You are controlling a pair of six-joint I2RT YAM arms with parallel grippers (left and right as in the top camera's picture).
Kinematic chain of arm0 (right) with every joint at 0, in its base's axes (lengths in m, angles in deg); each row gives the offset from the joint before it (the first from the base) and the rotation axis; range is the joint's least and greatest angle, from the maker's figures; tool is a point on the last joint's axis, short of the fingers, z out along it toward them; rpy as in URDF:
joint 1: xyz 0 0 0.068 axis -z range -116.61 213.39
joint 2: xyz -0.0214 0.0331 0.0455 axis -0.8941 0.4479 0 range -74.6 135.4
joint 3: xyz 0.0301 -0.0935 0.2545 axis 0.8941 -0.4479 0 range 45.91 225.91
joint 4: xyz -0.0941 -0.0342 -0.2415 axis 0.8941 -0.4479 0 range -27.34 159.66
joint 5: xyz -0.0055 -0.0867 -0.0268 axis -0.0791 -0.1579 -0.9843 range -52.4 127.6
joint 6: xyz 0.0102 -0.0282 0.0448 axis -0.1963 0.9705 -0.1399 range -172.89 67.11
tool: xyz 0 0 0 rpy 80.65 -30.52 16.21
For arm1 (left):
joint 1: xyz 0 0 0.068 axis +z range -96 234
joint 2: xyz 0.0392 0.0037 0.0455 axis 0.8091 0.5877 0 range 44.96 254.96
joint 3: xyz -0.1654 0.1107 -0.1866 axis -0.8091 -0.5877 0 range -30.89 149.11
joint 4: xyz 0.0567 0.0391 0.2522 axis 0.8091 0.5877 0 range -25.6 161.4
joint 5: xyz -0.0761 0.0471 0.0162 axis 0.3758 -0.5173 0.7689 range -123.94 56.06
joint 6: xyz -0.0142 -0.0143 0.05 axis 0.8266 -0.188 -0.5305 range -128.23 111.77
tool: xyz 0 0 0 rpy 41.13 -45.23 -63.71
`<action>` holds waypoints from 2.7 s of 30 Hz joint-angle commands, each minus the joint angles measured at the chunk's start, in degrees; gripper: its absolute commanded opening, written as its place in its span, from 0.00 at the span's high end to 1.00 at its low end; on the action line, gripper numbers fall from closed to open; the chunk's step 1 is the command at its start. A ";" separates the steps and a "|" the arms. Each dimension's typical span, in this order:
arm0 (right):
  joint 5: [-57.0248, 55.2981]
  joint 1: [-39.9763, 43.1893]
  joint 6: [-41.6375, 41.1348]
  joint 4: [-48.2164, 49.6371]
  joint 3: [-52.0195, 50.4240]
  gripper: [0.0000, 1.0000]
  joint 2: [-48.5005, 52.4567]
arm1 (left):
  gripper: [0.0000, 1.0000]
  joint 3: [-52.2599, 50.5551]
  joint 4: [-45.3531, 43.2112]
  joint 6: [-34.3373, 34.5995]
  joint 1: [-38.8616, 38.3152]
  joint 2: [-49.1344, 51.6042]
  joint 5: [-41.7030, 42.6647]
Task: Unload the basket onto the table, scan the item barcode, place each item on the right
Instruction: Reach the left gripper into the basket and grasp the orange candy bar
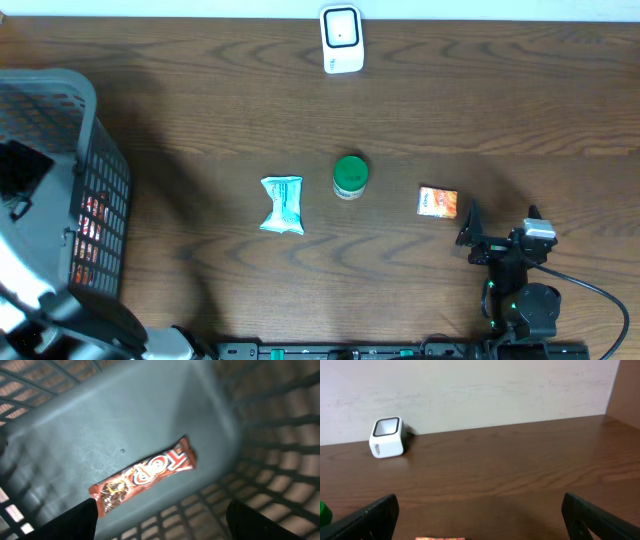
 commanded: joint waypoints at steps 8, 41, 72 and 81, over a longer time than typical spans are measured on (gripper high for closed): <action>-0.68 -0.35 0.74 -0.22 -0.07 0.01 -0.07 | 0.16 -2.21 3.54 -6.47 -6.60 10.51 -12.11; -0.68 -0.35 0.74 -0.22 -0.07 0.01 -0.07 | 0.93 -1.62 7.02 -6.78 -6.99 28.72 -14.73; -0.68 -0.35 0.74 -0.22 -0.07 0.01 -0.07 | 0.23 3.08 -3.67 -22.67 -11.76 27.28 -14.25; -0.68 -0.35 0.74 -0.22 -0.07 0.01 -0.07 | 0.16 -3.02 -10.82 -24.81 -10.64 27.36 -14.51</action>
